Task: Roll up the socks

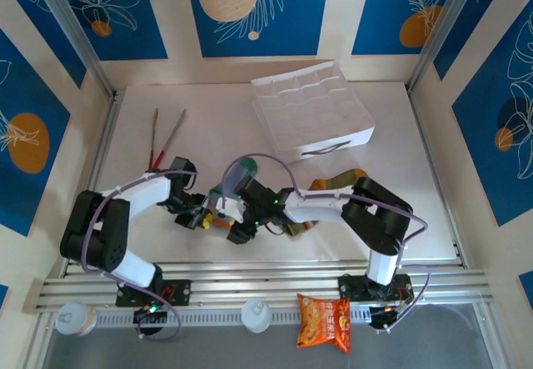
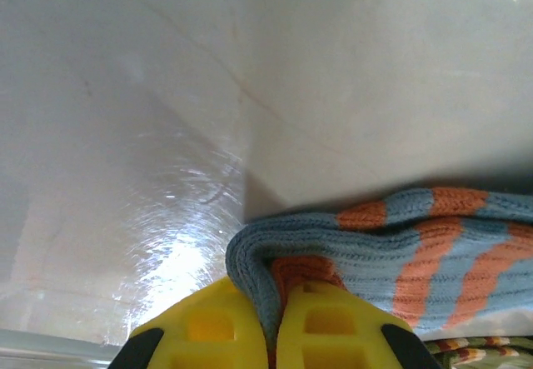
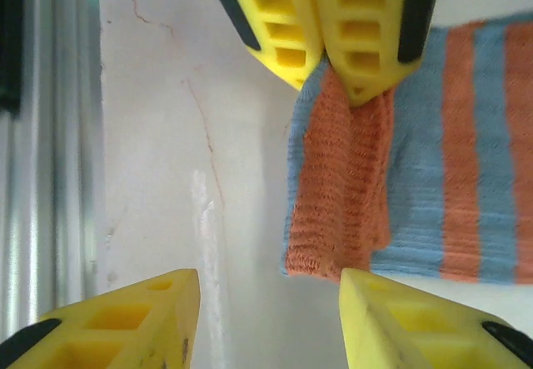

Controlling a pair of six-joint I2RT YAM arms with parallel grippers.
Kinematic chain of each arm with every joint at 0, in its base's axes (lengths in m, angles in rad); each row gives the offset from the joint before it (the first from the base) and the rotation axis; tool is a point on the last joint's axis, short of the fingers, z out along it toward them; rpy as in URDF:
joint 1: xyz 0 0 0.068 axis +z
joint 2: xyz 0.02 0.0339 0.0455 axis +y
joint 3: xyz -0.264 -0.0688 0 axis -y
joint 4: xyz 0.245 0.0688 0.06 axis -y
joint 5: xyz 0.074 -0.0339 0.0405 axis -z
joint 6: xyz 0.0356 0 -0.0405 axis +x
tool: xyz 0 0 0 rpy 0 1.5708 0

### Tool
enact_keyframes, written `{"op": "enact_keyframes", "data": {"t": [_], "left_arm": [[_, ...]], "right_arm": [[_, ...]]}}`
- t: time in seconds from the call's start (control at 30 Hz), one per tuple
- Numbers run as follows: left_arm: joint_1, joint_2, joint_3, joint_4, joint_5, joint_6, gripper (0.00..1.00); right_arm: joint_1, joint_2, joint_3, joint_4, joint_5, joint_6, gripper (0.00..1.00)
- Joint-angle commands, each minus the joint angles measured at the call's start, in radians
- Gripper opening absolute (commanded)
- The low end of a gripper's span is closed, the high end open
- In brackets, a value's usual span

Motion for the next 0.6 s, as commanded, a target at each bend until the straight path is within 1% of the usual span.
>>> {"op": "enact_keyframes", "data": {"t": [0.0,0.07,0.23,0.37,0.4,0.47,0.57], "left_arm": [[-0.002,0.066,0.0,-0.154,-0.119,-0.009,0.0],[-0.002,0.082,0.014,-0.161,-0.118,-0.002,0.0],[-0.002,0.092,0.023,-0.157,-0.118,-0.003,0.0],[-0.001,0.098,0.032,-0.152,-0.111,0.002,0.0],[0.0,0.098,0.032,-0.152,-0.109,0.002,0.0],[0.002,0.095,0.03,-0.146,-0.105,0.004,0.0],[0.005,0.09,0.028,-0.137,-0.096,0.008,0.0]], "right_arm": [[0.048,-0.017,-0.014,0.07,0.248,-0.165,0.49],[0.07,-0.002,0.001,0.077,0.282,-0.186,0.49],[0.088,0.076,0.076,0.055,0.299,-0.172,0.49],[0.087,0.124,0.12,0.042,0.292,-0.138,0.44],[0.084,0.135,0.135,0.027,0.283,-0.127,0.41],[0.076,0.157,0.159,-0.007,0.267,-0.097,0.29],[0.057,0.174,0.168,-0.045,0.238,-0.043,0.16]]}}
